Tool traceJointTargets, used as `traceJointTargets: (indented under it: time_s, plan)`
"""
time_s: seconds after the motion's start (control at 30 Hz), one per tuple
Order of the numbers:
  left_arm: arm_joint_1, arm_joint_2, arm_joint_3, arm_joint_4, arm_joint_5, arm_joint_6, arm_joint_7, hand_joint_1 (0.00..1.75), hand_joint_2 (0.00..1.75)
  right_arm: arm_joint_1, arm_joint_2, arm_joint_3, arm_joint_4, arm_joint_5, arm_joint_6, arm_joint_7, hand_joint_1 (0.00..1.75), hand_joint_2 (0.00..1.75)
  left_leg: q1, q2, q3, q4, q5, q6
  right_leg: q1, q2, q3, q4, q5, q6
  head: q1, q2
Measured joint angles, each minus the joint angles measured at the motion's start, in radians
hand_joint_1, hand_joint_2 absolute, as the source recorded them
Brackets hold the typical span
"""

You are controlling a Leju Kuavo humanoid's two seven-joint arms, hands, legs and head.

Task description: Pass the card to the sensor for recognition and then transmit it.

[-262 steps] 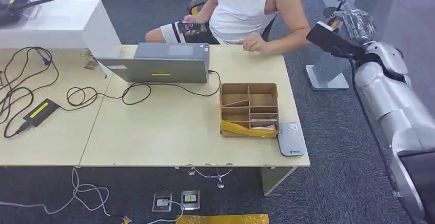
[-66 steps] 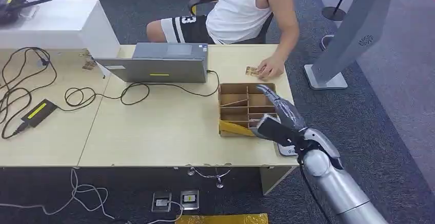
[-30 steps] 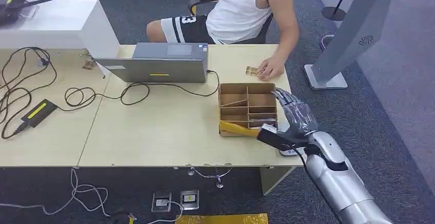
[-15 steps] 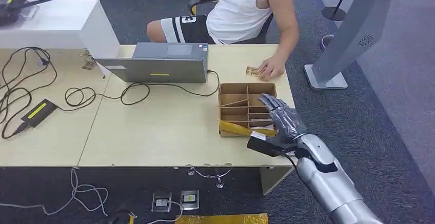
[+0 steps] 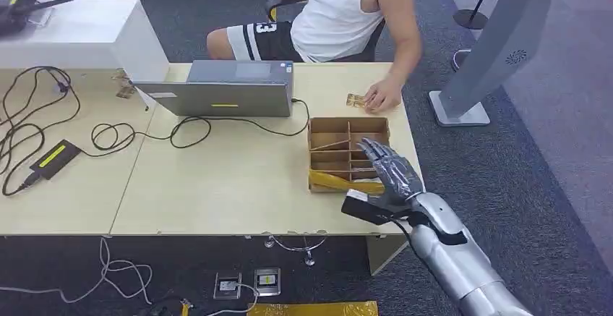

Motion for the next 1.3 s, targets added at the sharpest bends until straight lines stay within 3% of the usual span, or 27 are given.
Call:
traceJointTargets:
  time_s: [1.3]
  plan:
    - [-0.011,0.0,-0.003,0.0,-0.024,-0.015,0.002,0.0,0.0,-0.028,-0.042,-0.022,0.035,-0.047,-0.024,0.035,0.0,1.75,0.0,0.0,0.0,0.0,0.0,0.0,0.0,0.001,0.0,0.0,0.0,0.0,0.0,0.0]
